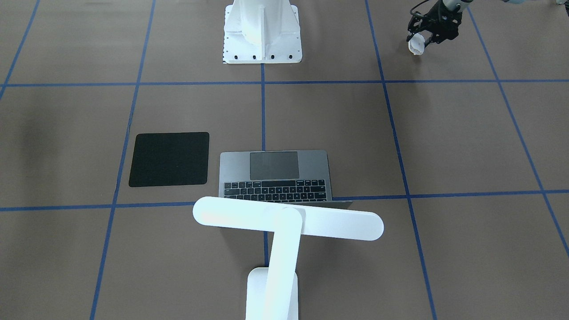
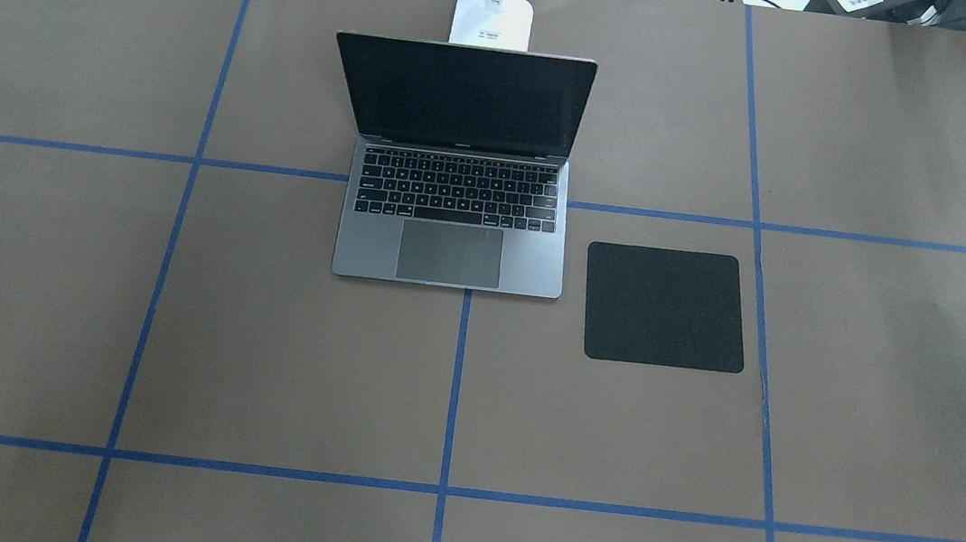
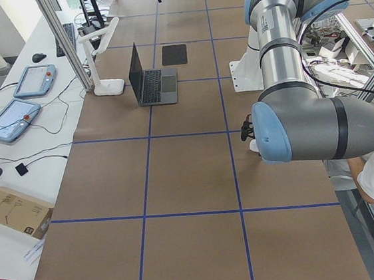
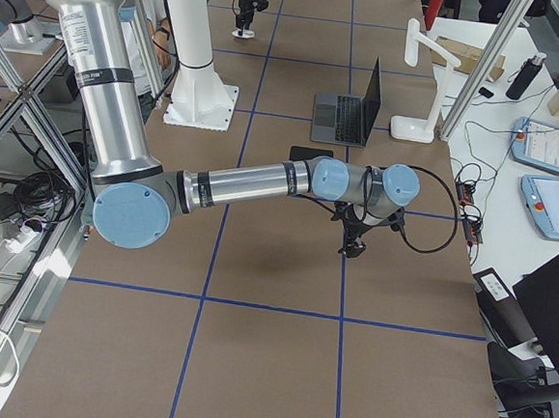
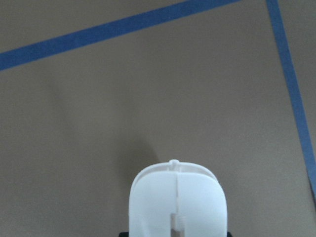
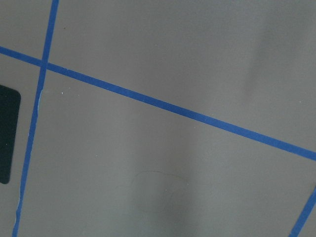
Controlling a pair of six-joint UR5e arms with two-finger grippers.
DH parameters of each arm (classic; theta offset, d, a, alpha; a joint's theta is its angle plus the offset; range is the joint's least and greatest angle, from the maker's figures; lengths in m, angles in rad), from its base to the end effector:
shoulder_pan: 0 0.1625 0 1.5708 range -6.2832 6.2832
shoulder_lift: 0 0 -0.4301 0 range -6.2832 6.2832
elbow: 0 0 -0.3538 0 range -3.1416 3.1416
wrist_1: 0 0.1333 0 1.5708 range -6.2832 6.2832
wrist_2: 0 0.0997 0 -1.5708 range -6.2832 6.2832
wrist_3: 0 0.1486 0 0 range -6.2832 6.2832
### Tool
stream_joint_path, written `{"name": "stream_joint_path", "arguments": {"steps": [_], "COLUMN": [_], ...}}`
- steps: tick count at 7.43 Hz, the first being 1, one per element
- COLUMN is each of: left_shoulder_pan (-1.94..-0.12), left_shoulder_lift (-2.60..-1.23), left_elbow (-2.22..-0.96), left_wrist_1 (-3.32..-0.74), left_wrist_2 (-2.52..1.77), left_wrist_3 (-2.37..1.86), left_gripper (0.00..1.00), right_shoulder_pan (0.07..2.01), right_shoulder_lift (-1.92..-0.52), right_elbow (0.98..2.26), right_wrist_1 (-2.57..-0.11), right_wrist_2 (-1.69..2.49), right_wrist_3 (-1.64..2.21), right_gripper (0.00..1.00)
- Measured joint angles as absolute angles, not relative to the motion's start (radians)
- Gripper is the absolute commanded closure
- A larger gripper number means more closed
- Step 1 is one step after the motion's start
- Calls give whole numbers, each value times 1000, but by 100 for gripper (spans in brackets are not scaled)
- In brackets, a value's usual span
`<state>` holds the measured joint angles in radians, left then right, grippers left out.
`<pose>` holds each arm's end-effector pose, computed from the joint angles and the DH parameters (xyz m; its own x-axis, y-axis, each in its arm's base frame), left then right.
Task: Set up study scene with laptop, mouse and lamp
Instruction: 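Hold the white mouse in the left gripper off the table, then carry the white mouse with the left gripper toward the mouse pad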
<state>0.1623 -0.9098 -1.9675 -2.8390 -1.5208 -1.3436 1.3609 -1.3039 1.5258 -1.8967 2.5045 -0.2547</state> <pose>0.2756 -0.0975 0.5900 0.4894 0.3081 -0.8159 -0.2361 0.9474 0.2162 -0.1007 -0.5394 0.5978 0.5276 -0.2861 0.7998 0.3515 0.9307 0.1010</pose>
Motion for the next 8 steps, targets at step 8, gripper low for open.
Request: {"name": "stream_joint_path", "arguments": {"steps": [8], "left_shoulder_pan": [-21], "left_shoulder_lift": [-1109], "left_elbow": [-1977], "left_wrist_1": [-2823], "left_wrist_2": [-1549], "left_wrist_3": [-1276], "left_gripper": [55], "right_shoulder_pan": [1341], "right_shoulder_lift": [-1304], "right_elbow": [1516], "right_wrist_1": [-1896], "right_wrist_2": [2518], "right_wrist_3": [-250], "right_gripper": [1]}}
